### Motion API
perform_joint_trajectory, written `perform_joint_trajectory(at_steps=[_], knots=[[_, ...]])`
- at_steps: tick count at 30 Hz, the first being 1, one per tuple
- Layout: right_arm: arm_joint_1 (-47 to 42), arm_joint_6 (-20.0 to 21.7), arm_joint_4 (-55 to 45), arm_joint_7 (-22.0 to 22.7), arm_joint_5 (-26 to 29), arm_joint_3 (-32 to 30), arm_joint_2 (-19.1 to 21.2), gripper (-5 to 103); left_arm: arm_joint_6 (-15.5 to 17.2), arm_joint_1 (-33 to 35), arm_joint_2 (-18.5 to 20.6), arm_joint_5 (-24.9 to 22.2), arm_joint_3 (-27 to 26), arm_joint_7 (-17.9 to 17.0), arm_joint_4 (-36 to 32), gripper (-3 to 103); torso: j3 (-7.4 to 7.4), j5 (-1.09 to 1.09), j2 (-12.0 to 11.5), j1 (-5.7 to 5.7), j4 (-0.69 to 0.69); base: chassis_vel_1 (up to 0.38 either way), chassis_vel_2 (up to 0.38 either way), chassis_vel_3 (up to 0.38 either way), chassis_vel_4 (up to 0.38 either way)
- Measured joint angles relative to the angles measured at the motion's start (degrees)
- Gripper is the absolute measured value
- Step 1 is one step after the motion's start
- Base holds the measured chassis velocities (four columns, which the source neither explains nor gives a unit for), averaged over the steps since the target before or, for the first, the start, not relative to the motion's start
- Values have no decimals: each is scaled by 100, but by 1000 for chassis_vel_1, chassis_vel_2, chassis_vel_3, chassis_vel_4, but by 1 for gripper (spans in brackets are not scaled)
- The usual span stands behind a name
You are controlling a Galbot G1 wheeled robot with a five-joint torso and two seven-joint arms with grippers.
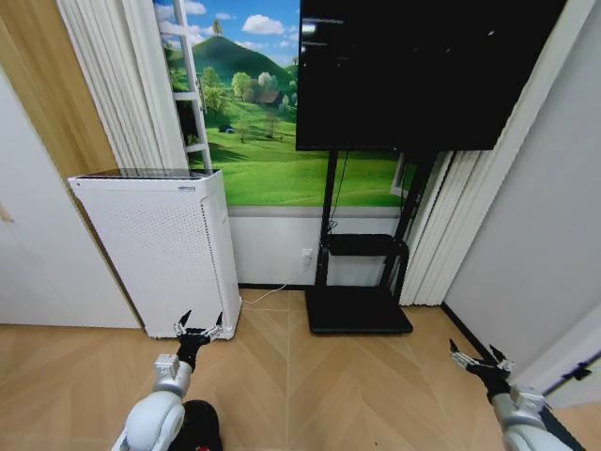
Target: Pick up the trash bin and place the garbage on the floor into it.
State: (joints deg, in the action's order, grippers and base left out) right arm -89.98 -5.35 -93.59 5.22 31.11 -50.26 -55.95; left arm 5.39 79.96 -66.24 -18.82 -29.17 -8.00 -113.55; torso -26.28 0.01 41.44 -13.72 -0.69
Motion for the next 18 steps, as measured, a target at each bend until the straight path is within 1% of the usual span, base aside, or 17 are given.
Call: perform_joint_trajectory(at_steps=[2, 3, 4, 7, 10, 12, 14, 15, 16, 17, 18], knots=[[0, 0, 0, 0, 0, 0, 0, 100, 0, 0, 0, 0, 0, 0, 0, 100, 1, 1, 0, 1, 0, 25, -271, -52, 278], [0, 0, 0, 0, 0, 0, 0, 100, 0, 0, 0, 0, 0, 0, 0, 100, 1, -4, 0, 2, 1, 64, -284, -101, 289], [0, 0, 0, 0, 0, 0, 0, 100, 0, 0, 0, 0, 0, 0, 0, 100, 1, -4, 0, 2, 1, 64, -284, -101, 289], [0, 0, 0, 0, 0, 0, 0, 100, 0, 0, 0, 0, 0, 0, 0, 100, 1, 0, 0, 1, 3, 148, -295, -121, 318], [0, 0, 0, 0, 0, 0, 0, 100, 0, 0, 0, 0, 0, 0, 0, 100, 2, -4, 1, 2, 3, 171, -316, -187, 322], [0, 0, 0, -1, 0, 1, 0, 100, 0, 0, 0, 0, 0, 0, 0, 100, 1, 0, -1, 1, 3, 240, -317, -225, 337], [0, 0, 1, 0, 0, 0, 0, 100, 0, 0, -1, 0, 1, -1, 0, 100, 2, -1, 0, 3, 2, 268, -310, -296, 317], [0, 0, 0, -1, 0, 1, -1, 100, 0, -1, 0, 1, 0, -1, -1, 100, 2, 3, 0, 2, 1, 327, -354, -296, 331], [0, 0, 0, 0, 0, -1, 1, 100, 1, 1, -1, 0, 1, -2, 0, 100, 1, -8, -1, 1, 2, 363, -334, -357, 331], [0, 0, 0, 0, 0, -1, 1, 100, 1, 1, -1, 0, 1, -2, 0, 100, 1, -8, -1, 1, 2, 363, -334, -357, 331], [-1, 0, 0, -2, 0, 1, -1, 100, 1, 0, 0, 0, 0, -2, 1, 100, 1, 0, -1, 2, 3, 363, -348, -366, 336]])
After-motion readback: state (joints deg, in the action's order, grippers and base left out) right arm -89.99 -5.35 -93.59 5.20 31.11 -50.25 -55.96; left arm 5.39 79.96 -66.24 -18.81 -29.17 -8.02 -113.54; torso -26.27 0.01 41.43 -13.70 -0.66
